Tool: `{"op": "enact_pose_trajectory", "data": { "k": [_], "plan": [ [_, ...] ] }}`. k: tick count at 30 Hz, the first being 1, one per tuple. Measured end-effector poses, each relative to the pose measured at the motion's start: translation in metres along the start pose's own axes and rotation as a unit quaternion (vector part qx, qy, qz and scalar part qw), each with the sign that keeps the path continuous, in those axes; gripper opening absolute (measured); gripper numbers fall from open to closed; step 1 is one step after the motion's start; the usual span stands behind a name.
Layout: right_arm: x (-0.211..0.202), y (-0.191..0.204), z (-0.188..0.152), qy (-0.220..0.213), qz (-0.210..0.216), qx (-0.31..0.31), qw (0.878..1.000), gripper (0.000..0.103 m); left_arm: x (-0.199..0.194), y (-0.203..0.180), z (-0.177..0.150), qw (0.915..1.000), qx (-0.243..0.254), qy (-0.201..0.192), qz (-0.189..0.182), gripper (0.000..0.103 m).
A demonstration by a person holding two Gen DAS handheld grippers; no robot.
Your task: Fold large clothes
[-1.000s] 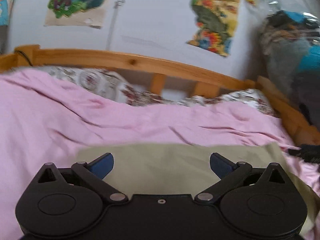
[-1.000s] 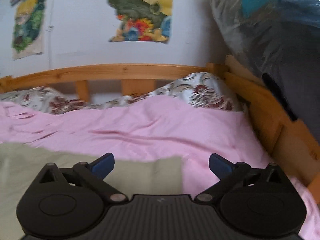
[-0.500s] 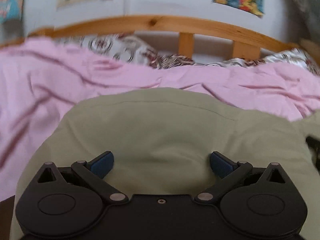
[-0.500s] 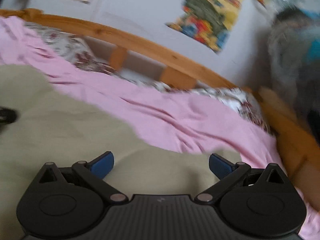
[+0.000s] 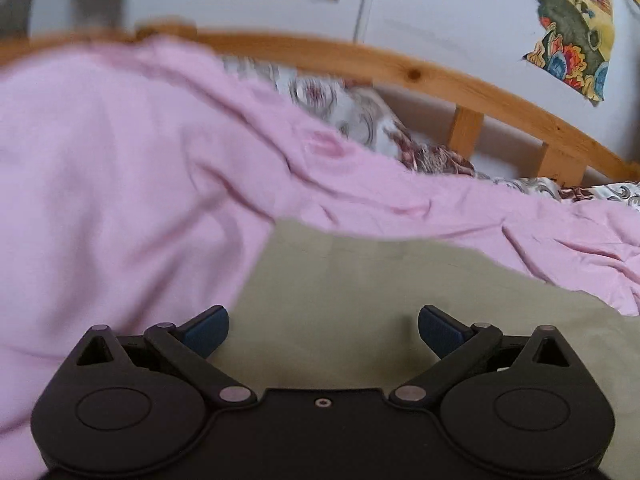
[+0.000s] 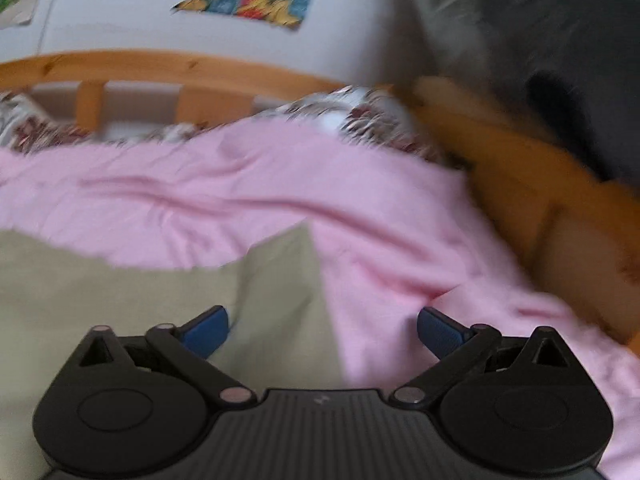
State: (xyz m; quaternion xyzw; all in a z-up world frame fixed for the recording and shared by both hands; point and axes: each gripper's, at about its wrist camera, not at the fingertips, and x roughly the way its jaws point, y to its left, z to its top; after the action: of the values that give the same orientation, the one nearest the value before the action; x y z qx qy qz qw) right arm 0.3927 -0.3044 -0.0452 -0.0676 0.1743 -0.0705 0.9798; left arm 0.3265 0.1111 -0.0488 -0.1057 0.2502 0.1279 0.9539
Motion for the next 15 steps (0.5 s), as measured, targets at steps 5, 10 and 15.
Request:
{"op": "enact_pose_trajectory", "data": {
  "k": [5,10,15],
  "plan": [
    [-0.089,0.065,0.008,-0.030,0.134,0.035,0.990,0.103,-0.046,-0.041,-0.013,0.9987,-0.038,-0.032,-0.012,0.102],
    [-0.125,0.150,-0.041,-0.064,0.142,-0.100,0.983,0.103,-0.037,-0.070,-0.054,0.9996,-0.028,-0.002,-0.005,0.102],
    [-0.113,0.153,-0.056,-0.067,0.139,-0.133,0.979,0.102,-0.026,-0.065,-0.069,0.9999,-0.009,-0.010,-0.004,0.102]
  ]
}}
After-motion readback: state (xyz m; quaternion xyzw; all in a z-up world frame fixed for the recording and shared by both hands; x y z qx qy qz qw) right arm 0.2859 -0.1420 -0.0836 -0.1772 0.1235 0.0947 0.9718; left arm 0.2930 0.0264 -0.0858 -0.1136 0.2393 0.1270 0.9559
